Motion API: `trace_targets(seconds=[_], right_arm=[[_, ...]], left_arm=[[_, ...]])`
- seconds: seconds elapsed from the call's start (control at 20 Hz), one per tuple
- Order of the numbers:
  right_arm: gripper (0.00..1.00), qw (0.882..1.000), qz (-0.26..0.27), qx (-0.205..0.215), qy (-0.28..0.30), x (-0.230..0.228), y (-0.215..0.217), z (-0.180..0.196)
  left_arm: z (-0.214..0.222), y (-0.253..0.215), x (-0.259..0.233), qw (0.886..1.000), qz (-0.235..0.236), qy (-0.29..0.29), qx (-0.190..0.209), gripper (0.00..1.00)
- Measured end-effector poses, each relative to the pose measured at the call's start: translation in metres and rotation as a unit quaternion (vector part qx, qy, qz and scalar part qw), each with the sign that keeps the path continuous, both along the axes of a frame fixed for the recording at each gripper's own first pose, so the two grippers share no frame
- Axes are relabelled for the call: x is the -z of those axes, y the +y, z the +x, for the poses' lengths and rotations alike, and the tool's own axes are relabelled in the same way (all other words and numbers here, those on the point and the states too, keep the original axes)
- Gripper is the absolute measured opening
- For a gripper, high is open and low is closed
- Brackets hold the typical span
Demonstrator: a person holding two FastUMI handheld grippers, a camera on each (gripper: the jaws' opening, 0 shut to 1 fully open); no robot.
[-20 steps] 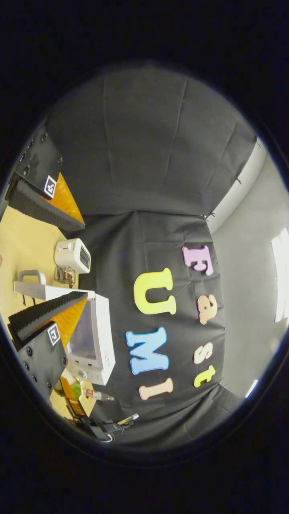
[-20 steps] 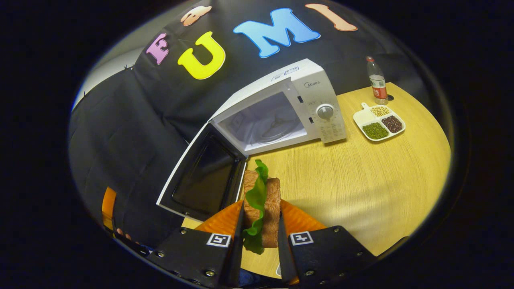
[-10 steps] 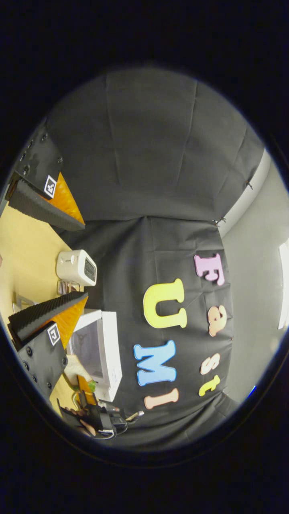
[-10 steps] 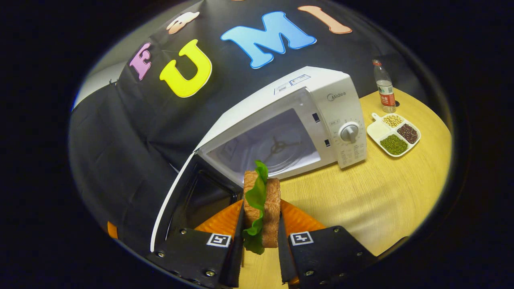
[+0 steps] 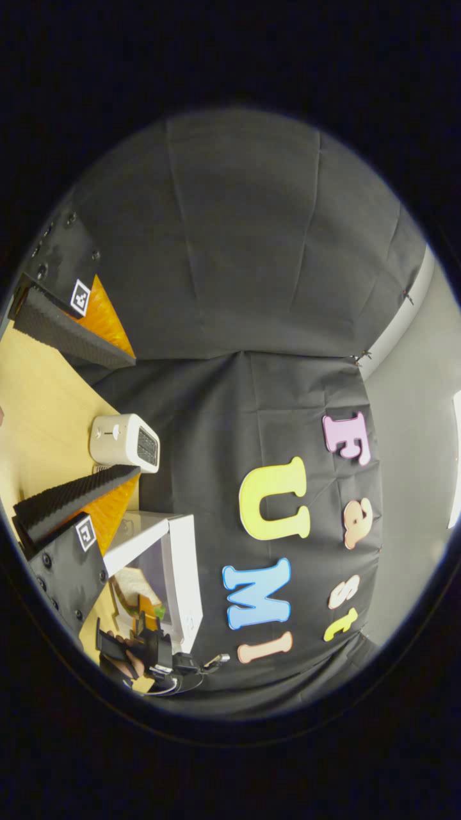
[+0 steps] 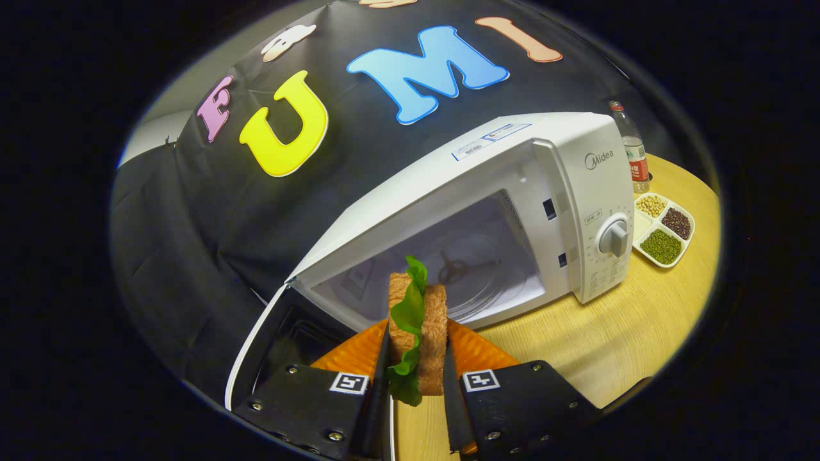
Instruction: Open the microwave oven with the left hand, put the food in, and close the microwave oven.
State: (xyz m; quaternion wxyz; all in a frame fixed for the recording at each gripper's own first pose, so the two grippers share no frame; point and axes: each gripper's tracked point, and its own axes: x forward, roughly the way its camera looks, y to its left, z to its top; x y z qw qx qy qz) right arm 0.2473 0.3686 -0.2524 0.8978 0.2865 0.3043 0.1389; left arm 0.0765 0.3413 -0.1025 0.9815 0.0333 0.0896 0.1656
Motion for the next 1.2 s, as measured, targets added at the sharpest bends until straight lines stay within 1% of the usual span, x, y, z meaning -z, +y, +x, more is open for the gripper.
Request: trace_targets(seconds=[0.15,0.4,0.55,0.6,0.75,0.85,0.9,0.95,1.0,1.05,1.1,1.15,1.2], right_arm=[[0.39,0.999,0.010,0.030,-0.017,0.009,0.007,0.023],[0.39,0.995,0.048,0.078,-0.030,0.016,0.022,0.056],[0.39,0.993,0.057,0.101,-0.032,0.030,0.028,0.071],[0.39,0.992,0.057,0.107,-0.030,0.035,0.029,0.075],[0.39,0.991,0.054,0.119,-0.024,0.051,0.029,0.083],[0.39,0.991,0.037,0.131,-0.006,0.065,0.023,0.086],[0.39,0.991,0.020,0.136,-0.003,0.071,0.018,0.086],[0.46,0.990,0.002,0.140,-0.003,0.074,0.013,0.087],[0.51,0.990,-0.011,0.140,-0.006,0.077,0.010,0.087],[0.53,0.991,-0.015,0.135,-0.011,0.075,0.011,0.087],[0.54,0.990,-0.032,0.136,-0.016,0.076,0.008,0.089],[0.59,0.989,-0.054,0.136,-0.017,0.079,0.005,0.088],[0.53,0.987,-0.082,0.134,-0.016,0.083,-0.002,0.086]], left_arm=[[-0.002,0.014,0.006,1.000,0.006,0.012,-0.010,0.93],[-0.008,0.031,0.019,0.999,0.008,0.039,-0.025,1.00],[-0.012,0.040,0.024,0.998,0.016,0.054,-0.039,1.00],[-0.014,0.041,0.025,0.997,0.018,0.057,-0.041,0.92],[-0.015,0.043,0.028,0.997,0.029,0.064,-0.044,1.00],[-0.016,0.048,0.025,0.996,0.040,0.066,-0.050,0.92],[-0.017,0.049,0.024,0.996,0.041,0.065,-0.052,0.97],[-0.016,0.050,0.023,0.996,0.040,0.064,-0.053,0.98],[-0.017,0.051,0.023,0.996,0.038,0.063,-0.054,1.00],[-0.017,0.050,0.023,0.996,0.037,0.062,-0.055,1.00],[-0.018,0.050,0.024,0.996,0.036,0.063,-0.054,1.00],[-0.017,0.050,0.026,0.996,0.037,0.066,-0.054,0.97],[-0.015,0.049,0.028,0.996,0.037,0.066,-0.051,1.00]])
